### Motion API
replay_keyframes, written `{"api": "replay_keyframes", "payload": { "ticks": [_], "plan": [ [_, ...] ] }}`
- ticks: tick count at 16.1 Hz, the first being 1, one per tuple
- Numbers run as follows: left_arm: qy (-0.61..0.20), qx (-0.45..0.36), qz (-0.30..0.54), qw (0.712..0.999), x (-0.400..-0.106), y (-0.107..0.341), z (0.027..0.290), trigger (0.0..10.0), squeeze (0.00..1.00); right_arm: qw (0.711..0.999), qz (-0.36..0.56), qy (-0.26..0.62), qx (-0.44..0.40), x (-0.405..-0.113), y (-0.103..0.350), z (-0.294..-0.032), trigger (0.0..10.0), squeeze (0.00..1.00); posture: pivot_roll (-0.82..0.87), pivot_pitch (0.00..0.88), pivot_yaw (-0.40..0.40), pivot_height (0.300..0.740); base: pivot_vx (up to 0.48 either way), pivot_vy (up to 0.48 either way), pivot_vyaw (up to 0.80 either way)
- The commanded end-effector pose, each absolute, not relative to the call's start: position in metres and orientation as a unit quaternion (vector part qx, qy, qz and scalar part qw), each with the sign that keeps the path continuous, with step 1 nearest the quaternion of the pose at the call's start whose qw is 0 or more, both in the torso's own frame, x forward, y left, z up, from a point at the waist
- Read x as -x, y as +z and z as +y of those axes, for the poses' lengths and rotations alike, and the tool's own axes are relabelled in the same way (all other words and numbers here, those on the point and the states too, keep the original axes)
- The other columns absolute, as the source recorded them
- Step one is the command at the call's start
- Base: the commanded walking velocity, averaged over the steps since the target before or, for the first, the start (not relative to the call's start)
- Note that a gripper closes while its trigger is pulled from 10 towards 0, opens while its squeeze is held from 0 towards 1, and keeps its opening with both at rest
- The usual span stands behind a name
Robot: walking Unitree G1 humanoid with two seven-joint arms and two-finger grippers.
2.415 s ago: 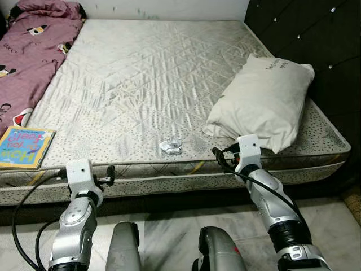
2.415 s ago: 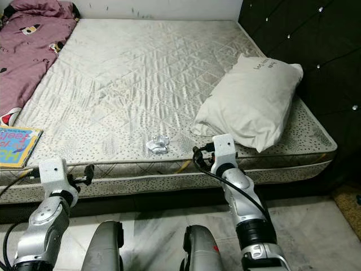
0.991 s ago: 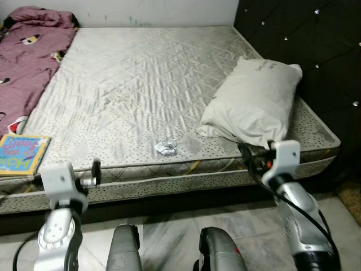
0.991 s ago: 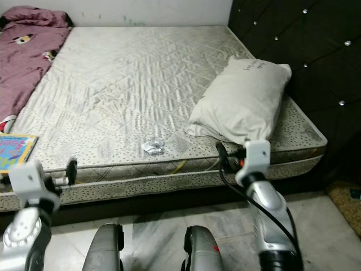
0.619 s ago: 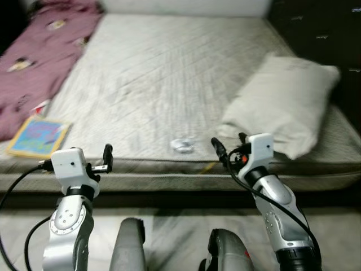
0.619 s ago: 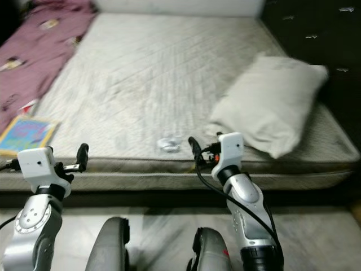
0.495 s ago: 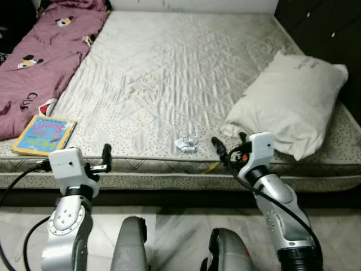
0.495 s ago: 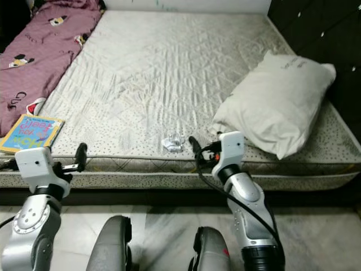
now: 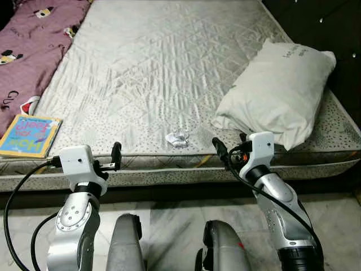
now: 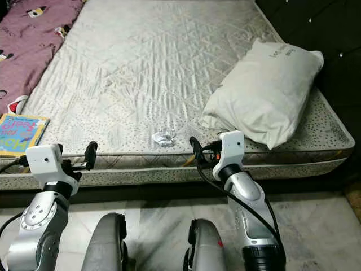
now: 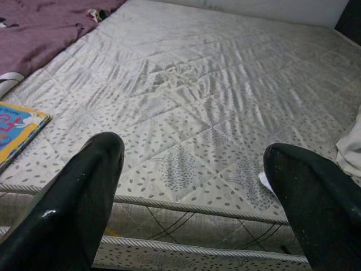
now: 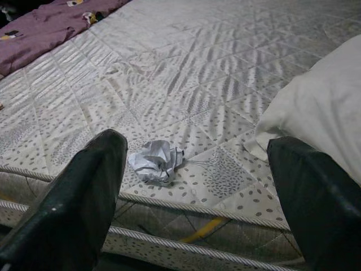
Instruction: Clean up the room
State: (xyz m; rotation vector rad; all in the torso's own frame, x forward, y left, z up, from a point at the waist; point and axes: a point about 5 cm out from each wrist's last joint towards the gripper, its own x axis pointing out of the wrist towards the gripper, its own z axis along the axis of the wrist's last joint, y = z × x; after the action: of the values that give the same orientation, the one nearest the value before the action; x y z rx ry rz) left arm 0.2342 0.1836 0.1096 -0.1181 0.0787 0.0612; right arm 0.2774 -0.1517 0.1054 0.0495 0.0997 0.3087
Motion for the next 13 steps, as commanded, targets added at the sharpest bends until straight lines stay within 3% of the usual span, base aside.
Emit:
{"api": "replay_keyframes", "payload": {
  "ticks": [1,9,13],
  "plan": [
    [0.035,0.057,0.040,0.997,-0.2328,0.1117,0.1841,10.0,0.00,0.986,0.033,0.160,-0.023,-0.2781,0.1152,-0.1482,10.0,0.00,-0.04,0.130,-0.022,0.641,0.330,0.000,0.00],
    [0.025,0.056,0.040,0.997,-0.2402,0.1131,0.1796,10.0,0.00,0.987,0.028,0.154,-0.029,-0.2860,0.1177,-0.1439,10.0,0.00,-0.03,0.112,-0.019,0.641,0.348,0.000,0.00],
    [0.022,0.061,0.046,0.997,-0.2422,0.1114,0.1776,10.0,0.00,0.988,0.027,0.151,-0.028,-0.2874,0.1176,-0.1440,10.0,0.00,-0.03,0.102,-0.019,0.641,0.205,0.000,0.00]
  ]
}}
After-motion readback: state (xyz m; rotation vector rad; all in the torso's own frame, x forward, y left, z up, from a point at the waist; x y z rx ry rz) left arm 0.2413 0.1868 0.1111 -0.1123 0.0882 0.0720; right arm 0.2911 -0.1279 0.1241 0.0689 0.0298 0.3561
